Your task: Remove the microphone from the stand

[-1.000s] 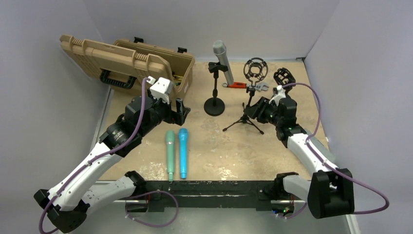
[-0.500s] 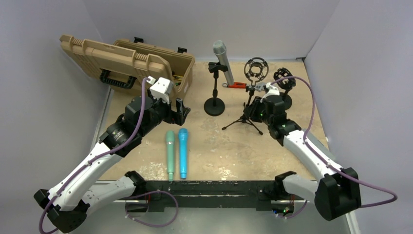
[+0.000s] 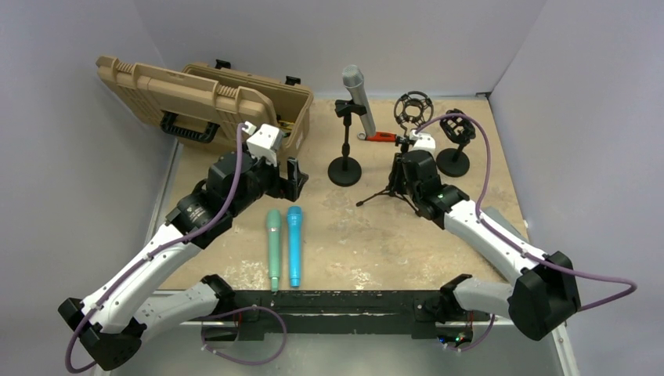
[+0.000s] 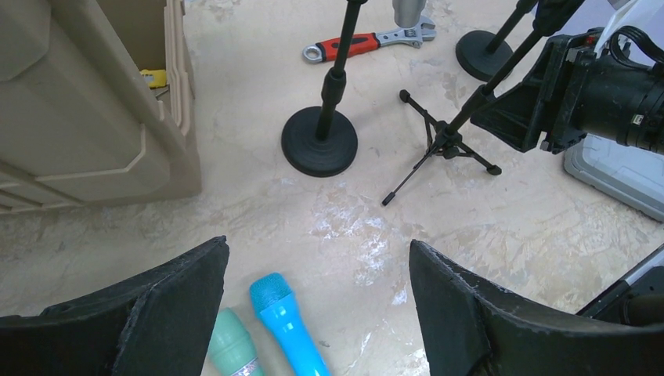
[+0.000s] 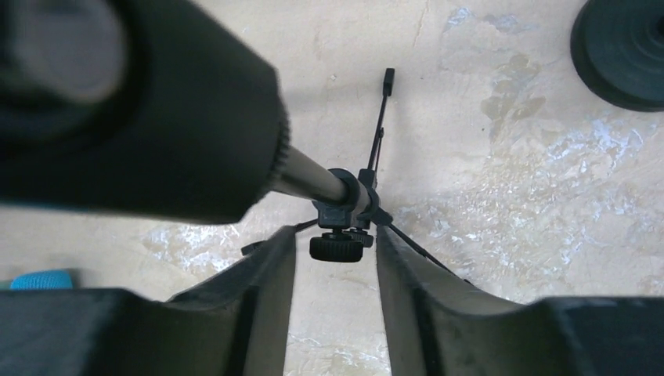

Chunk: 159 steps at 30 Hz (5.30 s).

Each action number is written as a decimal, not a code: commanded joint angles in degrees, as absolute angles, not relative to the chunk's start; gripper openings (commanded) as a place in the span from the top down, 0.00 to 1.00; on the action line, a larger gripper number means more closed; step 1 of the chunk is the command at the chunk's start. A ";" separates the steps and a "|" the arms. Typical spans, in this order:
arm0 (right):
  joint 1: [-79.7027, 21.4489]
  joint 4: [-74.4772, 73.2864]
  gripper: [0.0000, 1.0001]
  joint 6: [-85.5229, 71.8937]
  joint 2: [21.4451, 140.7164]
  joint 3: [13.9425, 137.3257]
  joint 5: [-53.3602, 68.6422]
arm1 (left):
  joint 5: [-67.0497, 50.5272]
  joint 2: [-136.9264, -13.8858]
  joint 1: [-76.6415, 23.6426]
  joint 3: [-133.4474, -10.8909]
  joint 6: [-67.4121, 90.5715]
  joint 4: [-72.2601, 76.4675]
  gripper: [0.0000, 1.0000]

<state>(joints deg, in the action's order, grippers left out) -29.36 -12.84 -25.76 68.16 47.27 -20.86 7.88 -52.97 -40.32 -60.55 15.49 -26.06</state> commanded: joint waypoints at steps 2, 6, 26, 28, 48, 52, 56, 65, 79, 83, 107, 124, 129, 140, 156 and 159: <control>-28.93 -10.58 0.46 -26.42 65.53 49.03 -15.16 | 8.68 -52.20 -40.70 -62.66 15.79 -25.64 0.17; -26.25 -9.85 0.30 -27.52 64.61 48.13 -7.69 | 9.56 -51.20 -40.70 -62.67 15.32 -25.72 0.17; -5.71 10.21 0.70 -35.14 67.93 35.29 28.64 | 8.51 -50.98 -40.69 -63.29 15.60 -26.14 0.17; -5.90 6.53 0.80 -33.15 66.84 36.54 23.39 | 8.44 -50.91 -40.70 -63.28 15.49 -26.13 0.17; -20.13 -10.04 0.73 -20.17 64.55 45.56 -12.87 | 8.57 -52.20 -40.76 -63.22 15.73 -26.17 0.17; -19.86 -7.66 0.53 -22.63 62.50 44.39 -6.65 | 8.53 -52.26 -40.74 -63.20 15.78 -26.20 0.17; -15.26 -4.98 0.45 -24.45 61.61 42.35 2.44 | 8.53 -52.05 -40.75 -63.28 15.78 -26.29 0.17; -2.50 2.79 0.47 -28.80 62.14 36.52 24.79 | 8.62 -51.29 -40.69 -63.28 15.73 -26.24 0.17; -2.64 0.18 0.67 -23.09 62.35 39.18 18.39 | 8.01 -51.19 -40.70 -63.28 15.99 -26.05 0.17; -2.64 0.60 0.66 -22.63 62.54 38.90 13.97 | 8.29 -51.37 -40.69 -63.28 15.93 -26.19 0.17; -4.69 -8.75 0.33 -18.30 50.85 45.17 9.41 | 8.15 -50.87 -40.69 -63.28 16.07 -26.21 0.17; -23.96 4.32 0.11 -10.03 71.02 70.95 9.75 | 9.49 -50.24 -40.70 -63.37 15.21 -26.36 0.17; -26.64 3.18 0.14 -11.51 77.09 78.69 4.47 | 9.58 -49.50 -40.69 -63.46 15.05 -26.22 0.16; -42.21 3.96 0.28 -10.47 84.19 83.97 -38.76 | 9.76 -49.15 -40.69 -63.40 14.85 -26.20 0.17; -44.47 -1.22 0.76 -1.72 96.70 97.15 -46.91 | 10.27 -49.00 -40.69 -63.37 14.77 -26.24 0.15; -44.43 -1.63 0.84 -1.36 95.13 95.45 -41.81 | 9.84 -49.06 -40.73 -63.37 14.77 -26.01 0.11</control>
